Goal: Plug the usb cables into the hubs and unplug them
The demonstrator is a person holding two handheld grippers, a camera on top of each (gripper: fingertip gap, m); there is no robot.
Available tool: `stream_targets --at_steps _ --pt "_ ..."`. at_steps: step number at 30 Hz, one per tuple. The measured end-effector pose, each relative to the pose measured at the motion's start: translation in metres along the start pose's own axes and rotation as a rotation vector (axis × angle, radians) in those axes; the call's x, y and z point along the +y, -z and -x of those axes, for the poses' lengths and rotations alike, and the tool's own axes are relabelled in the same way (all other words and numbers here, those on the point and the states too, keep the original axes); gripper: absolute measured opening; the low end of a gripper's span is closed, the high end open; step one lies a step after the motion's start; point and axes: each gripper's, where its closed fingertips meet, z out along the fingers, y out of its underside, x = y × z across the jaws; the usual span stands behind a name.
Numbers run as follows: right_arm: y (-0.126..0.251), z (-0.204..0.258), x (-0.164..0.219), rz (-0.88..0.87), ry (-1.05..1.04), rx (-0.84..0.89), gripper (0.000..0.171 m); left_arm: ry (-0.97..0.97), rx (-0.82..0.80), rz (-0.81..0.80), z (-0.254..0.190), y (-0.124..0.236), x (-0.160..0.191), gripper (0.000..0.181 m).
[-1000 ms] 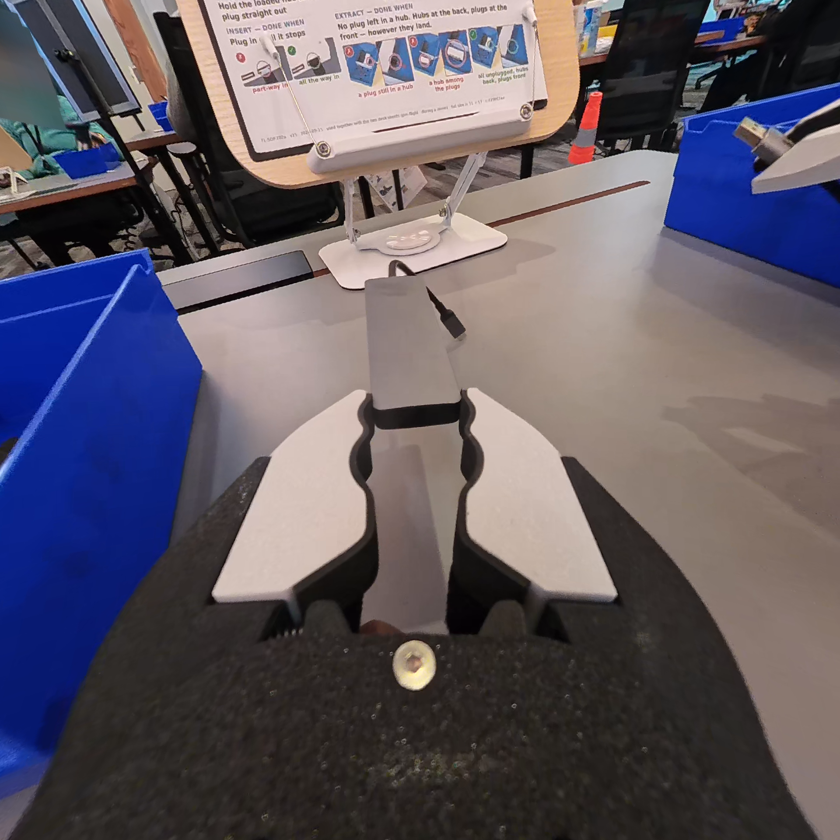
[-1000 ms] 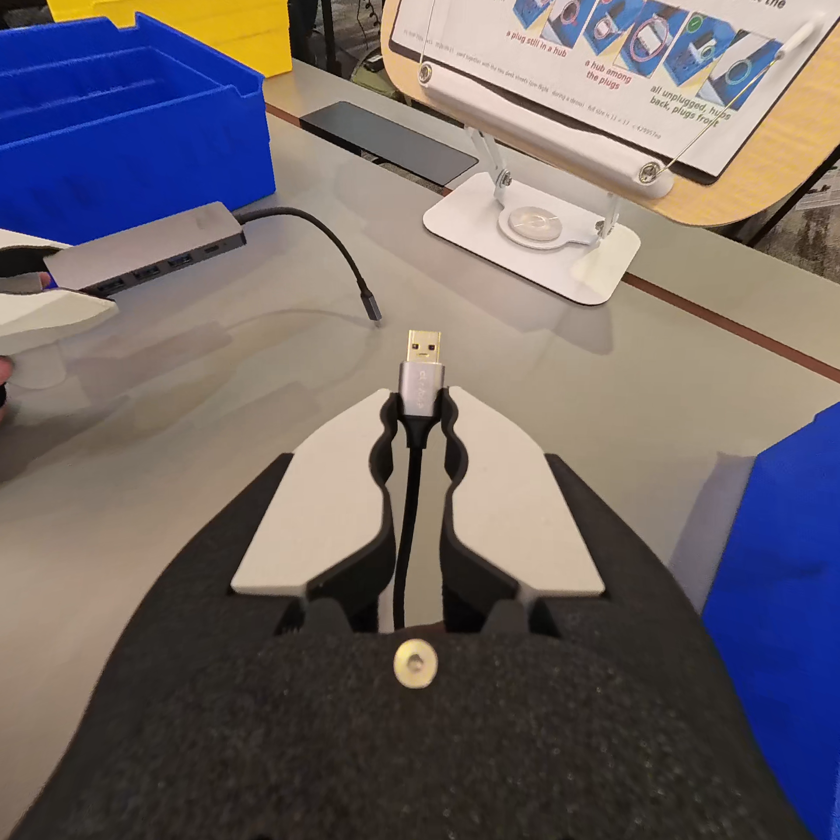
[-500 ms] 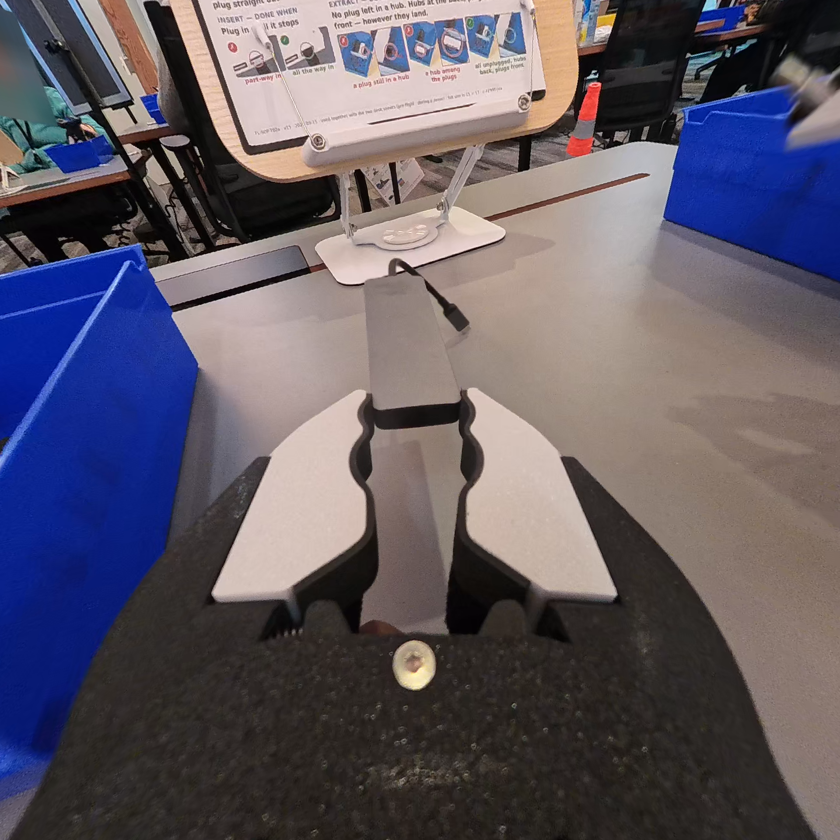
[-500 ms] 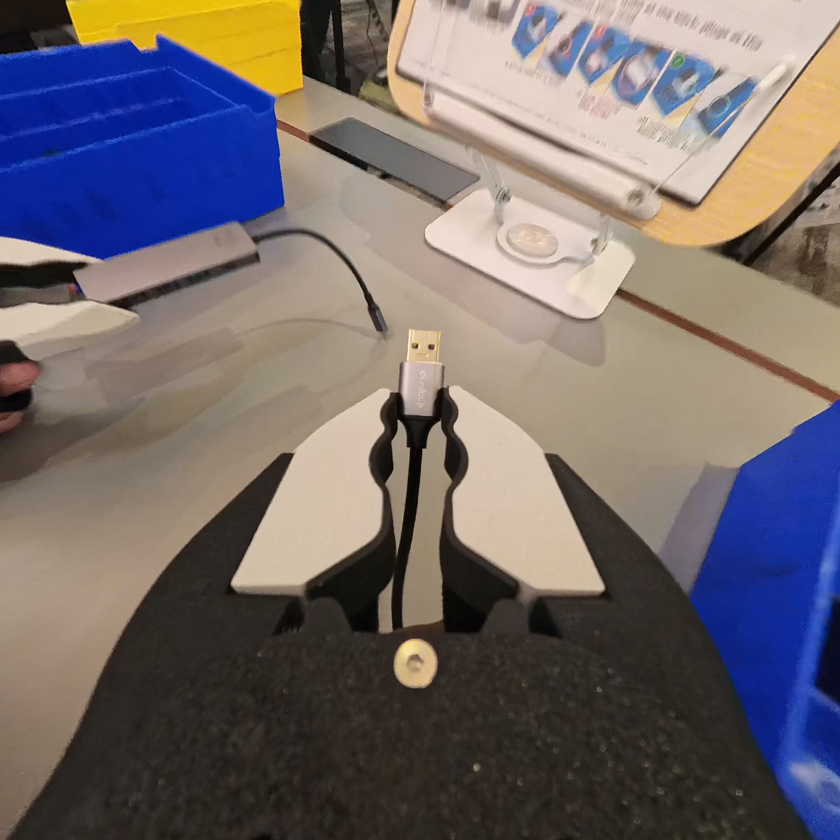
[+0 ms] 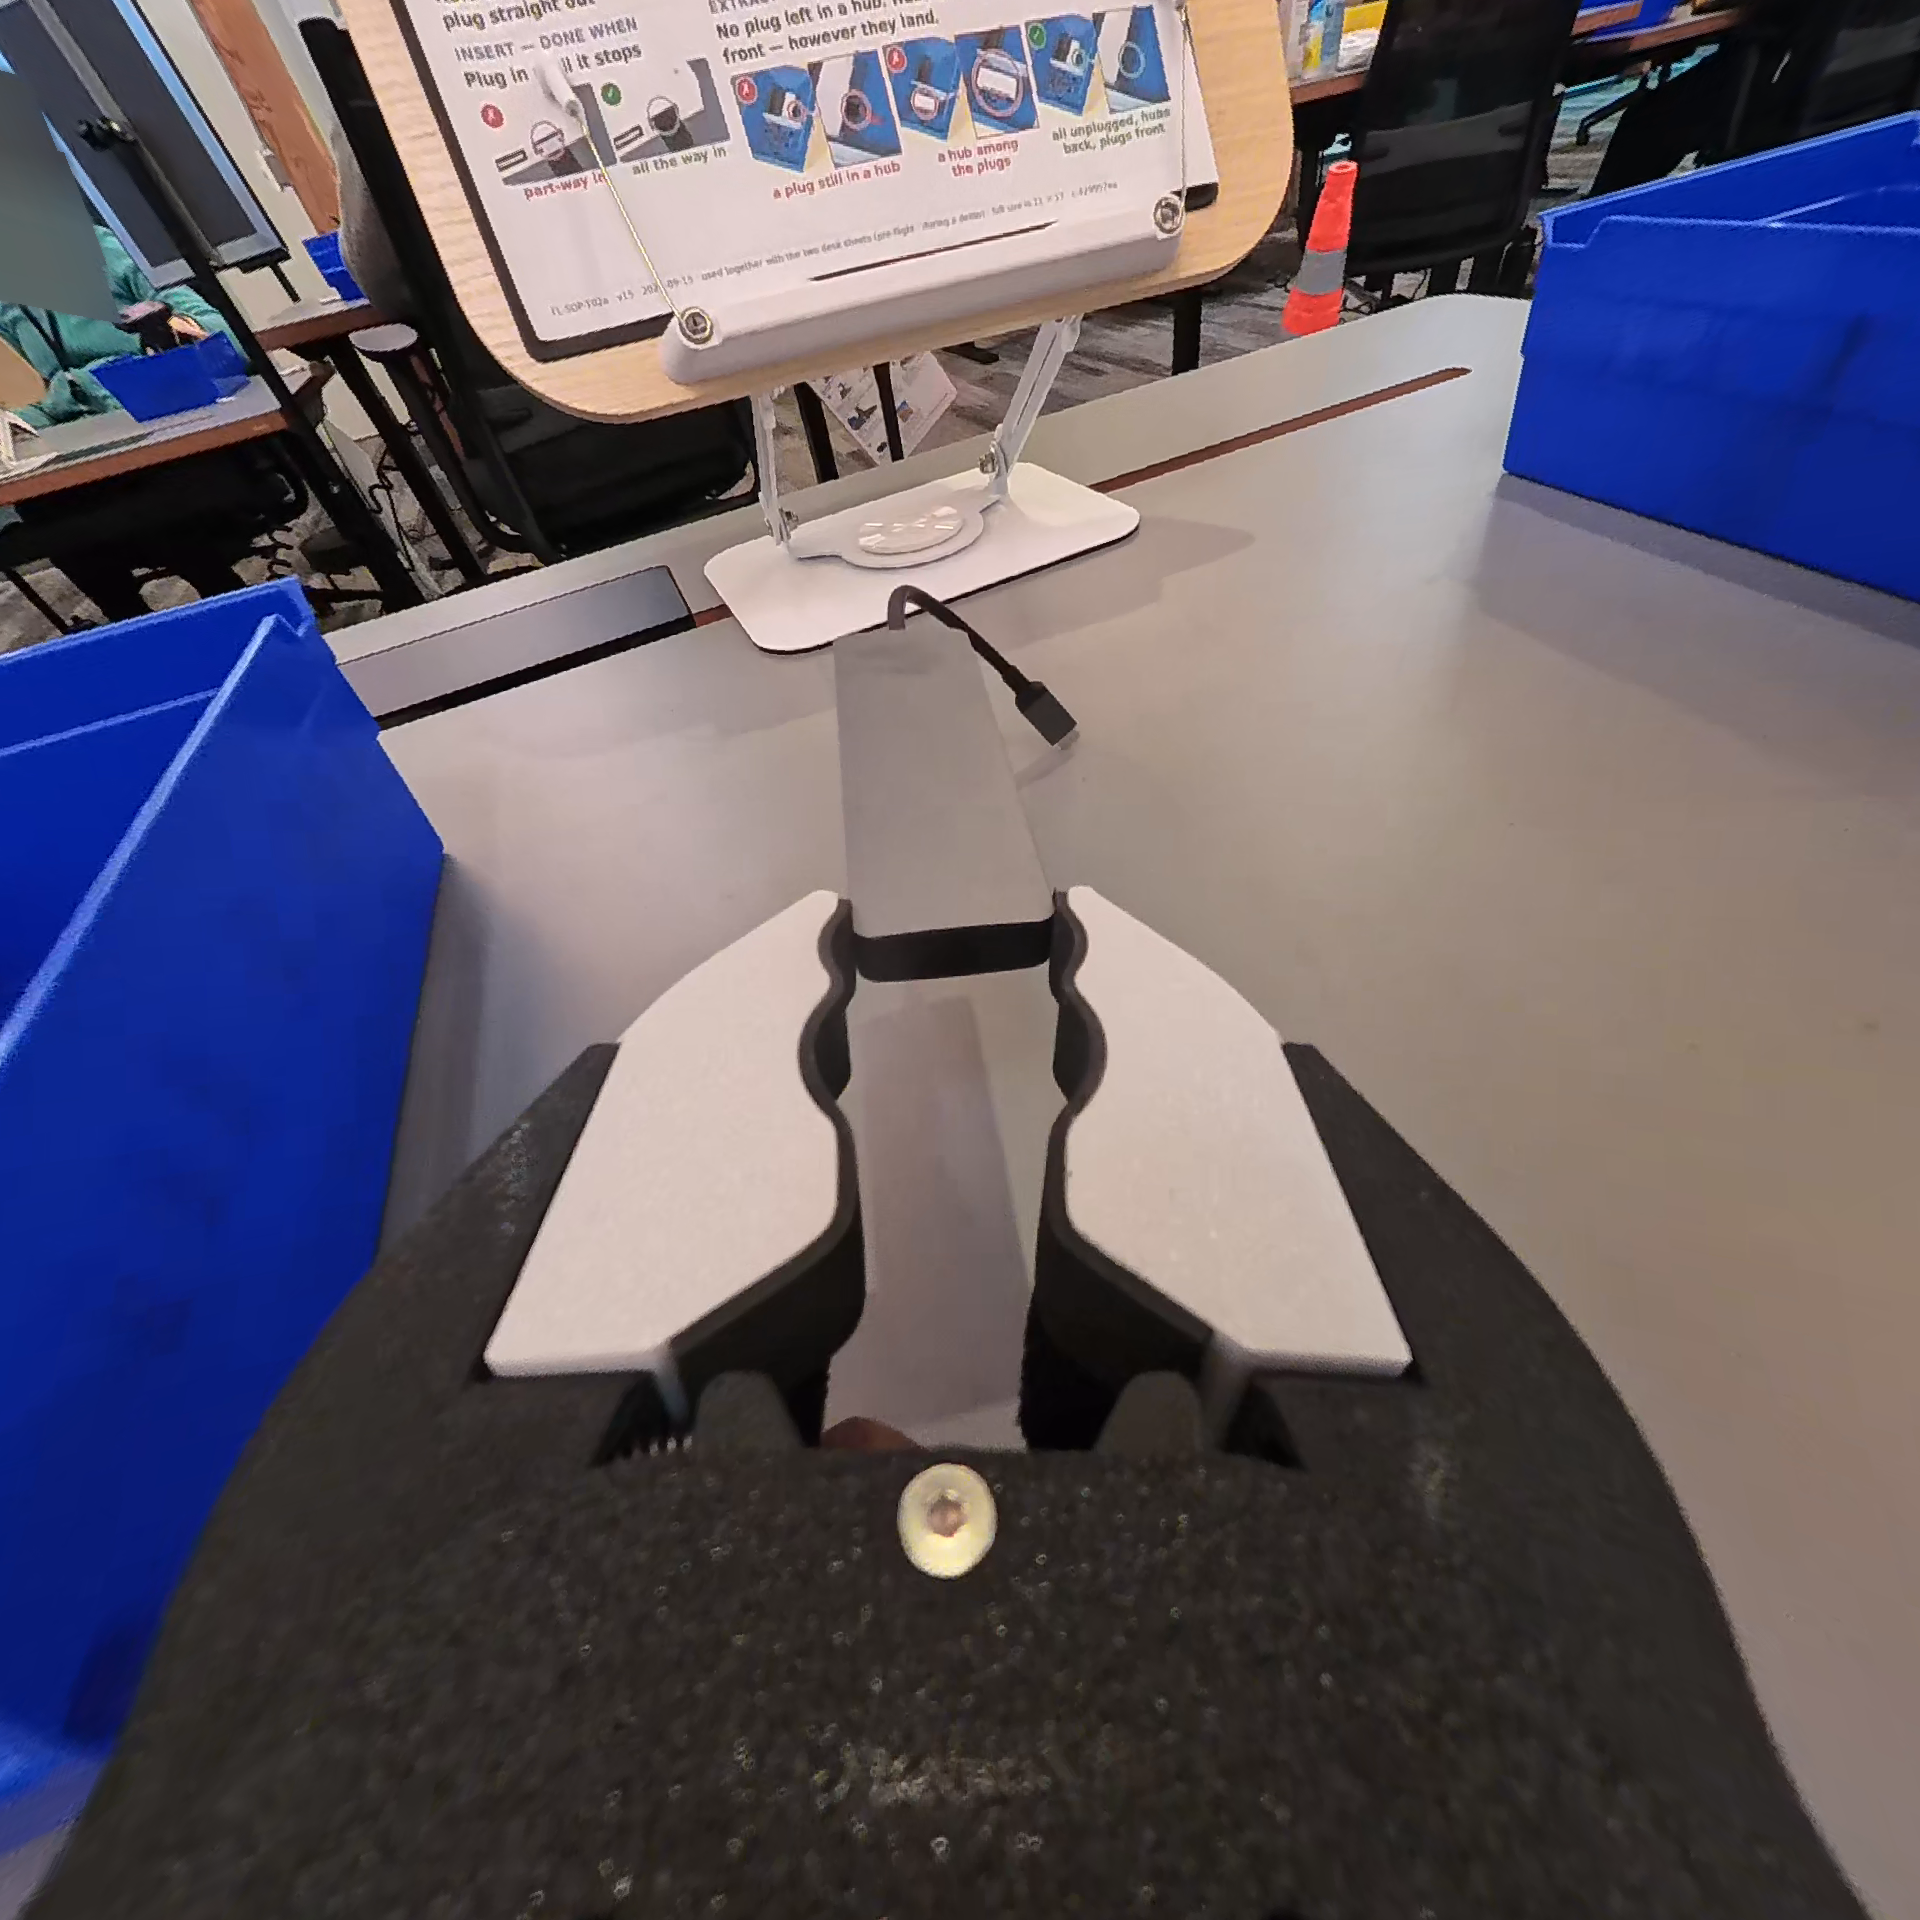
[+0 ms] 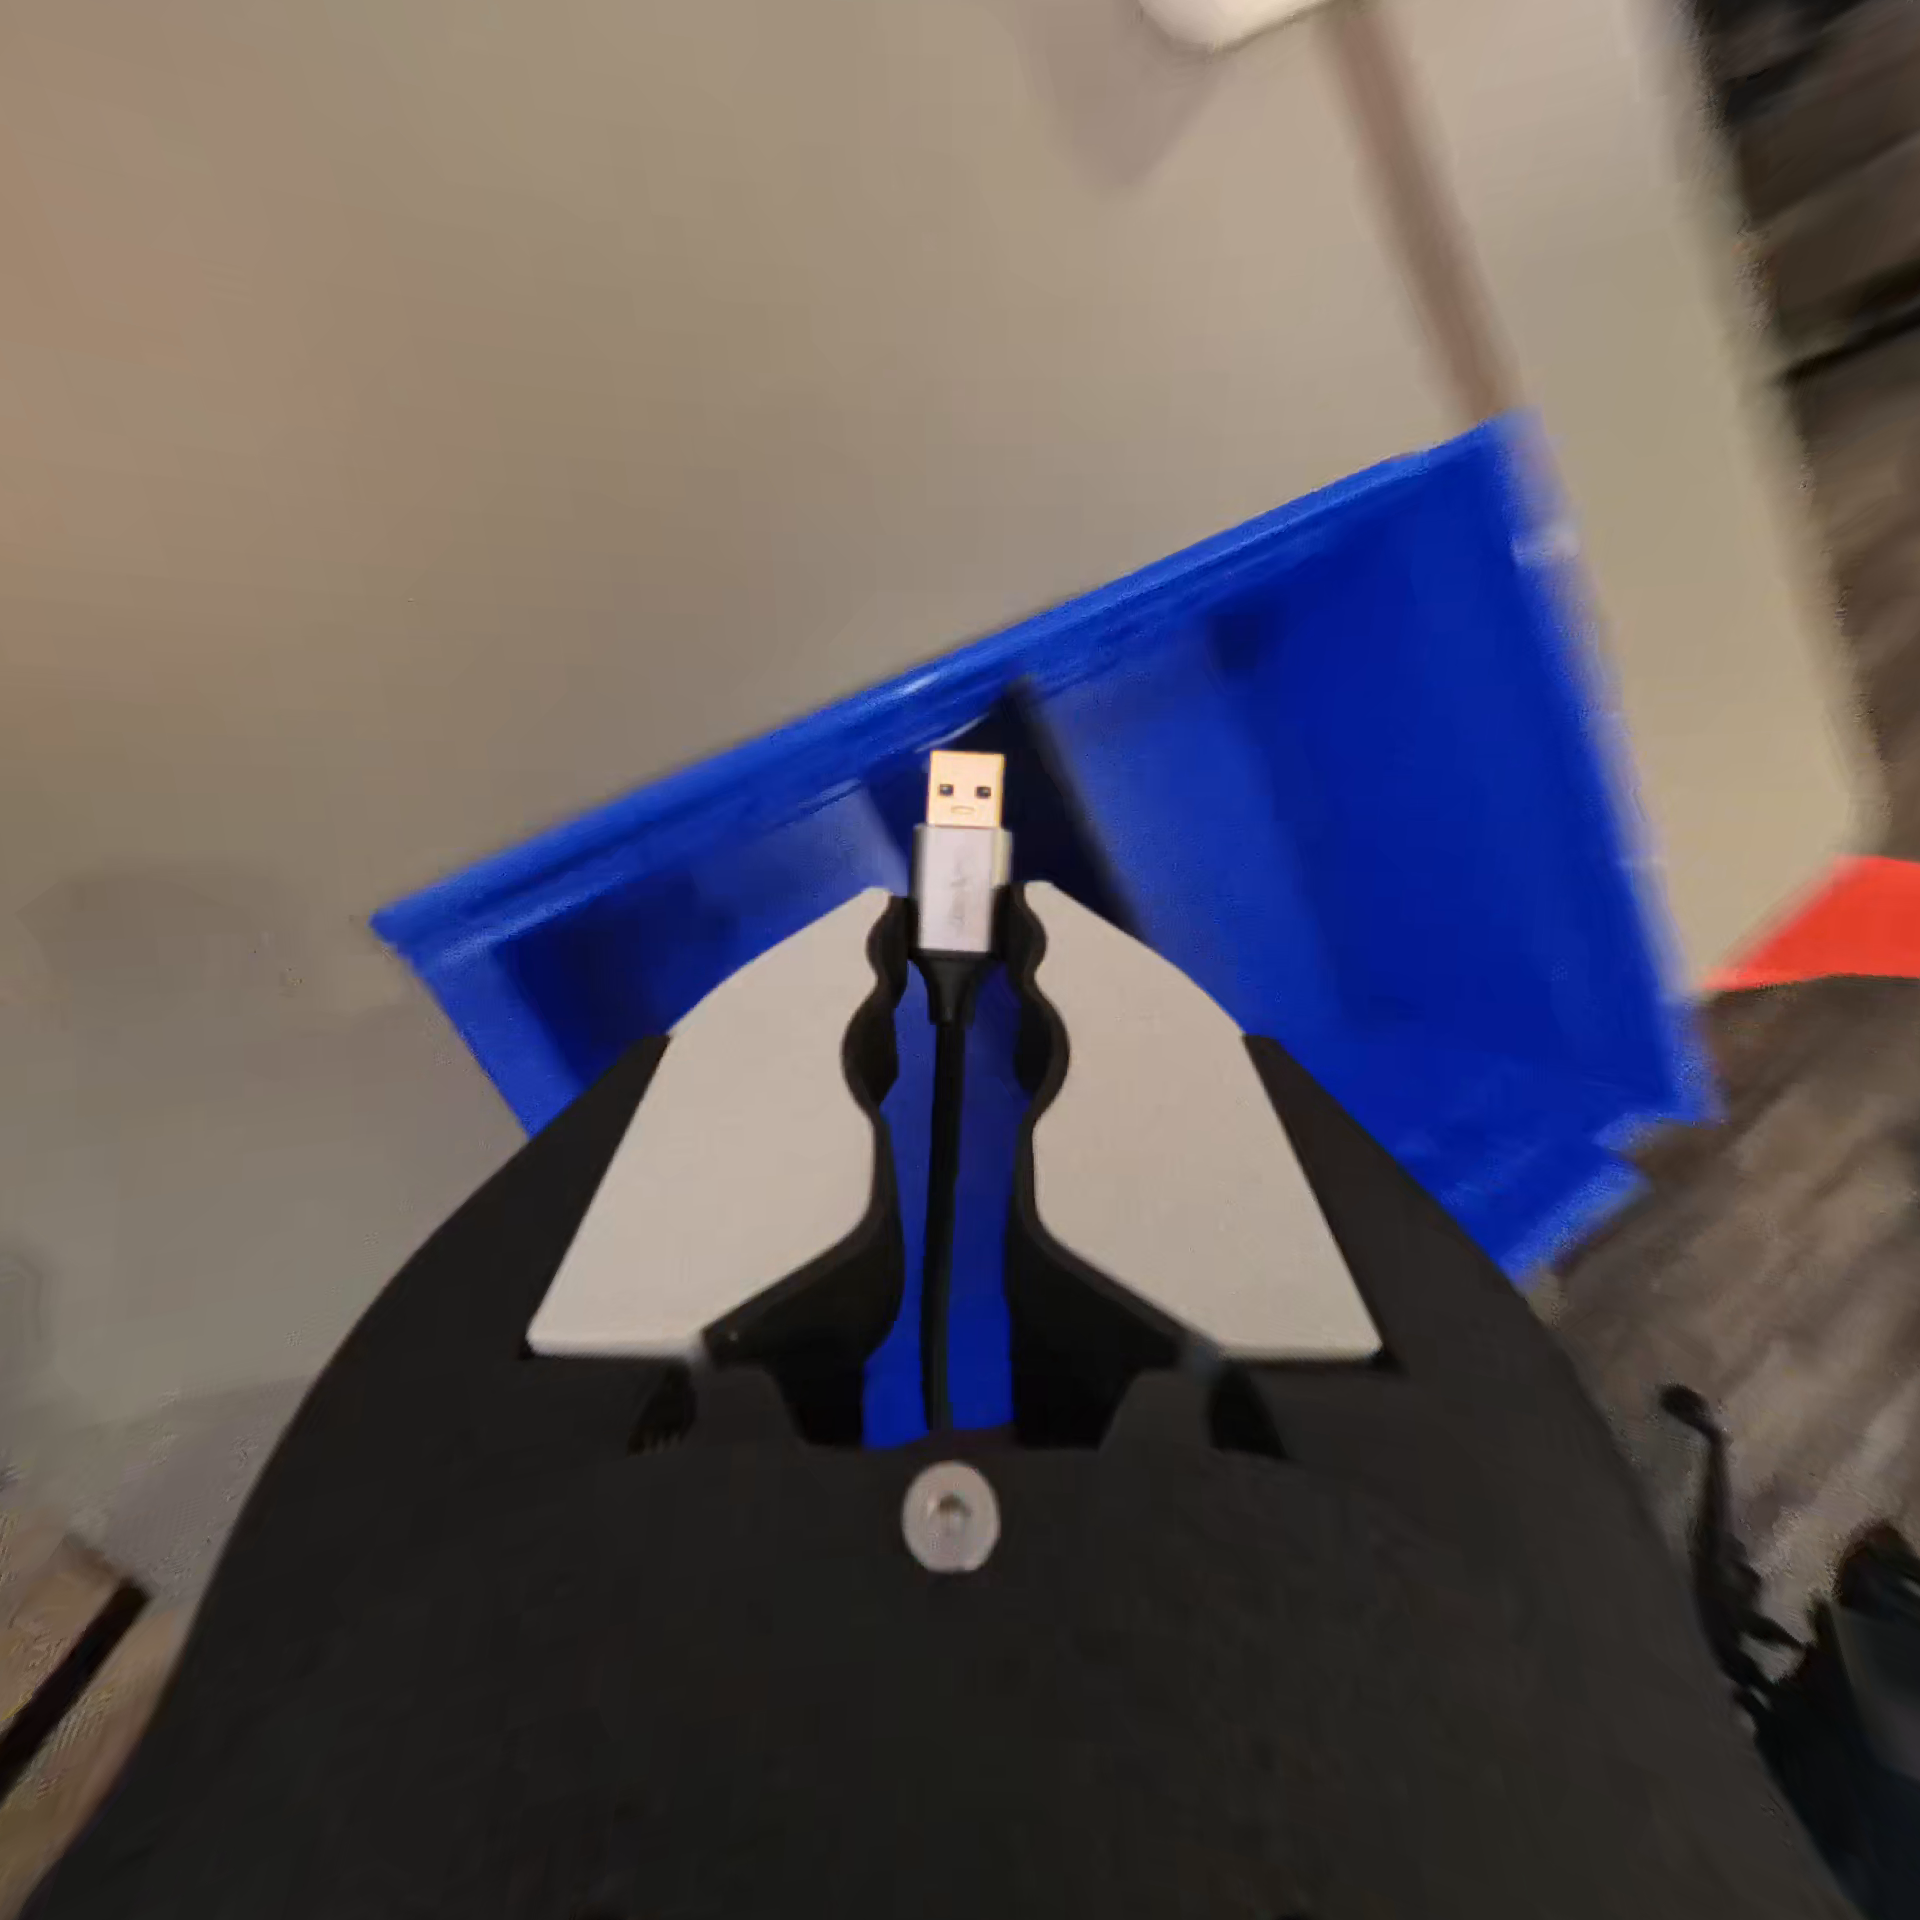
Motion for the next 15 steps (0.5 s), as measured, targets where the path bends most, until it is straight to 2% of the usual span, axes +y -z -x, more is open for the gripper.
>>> stream_targets --at_steps 3,10,15 --pt "-0.046 0.030 0.032 0.143 0.050 -0.166 0.019 0.001 0.000 0.003 0.000 0.000 0.000 0.035" --pt "-0.088 0.061 0.056 0.281 -0.063 -0.378 0.019 0.010 0.000 0.008 0.001 -0.001 0.001 0.035" --pt "-0.094 0.056 0.049 0.200 -0.216 -0.402 0.020 0.001 0.011 0.014 -0.001 -0.002 0.002 0.035"
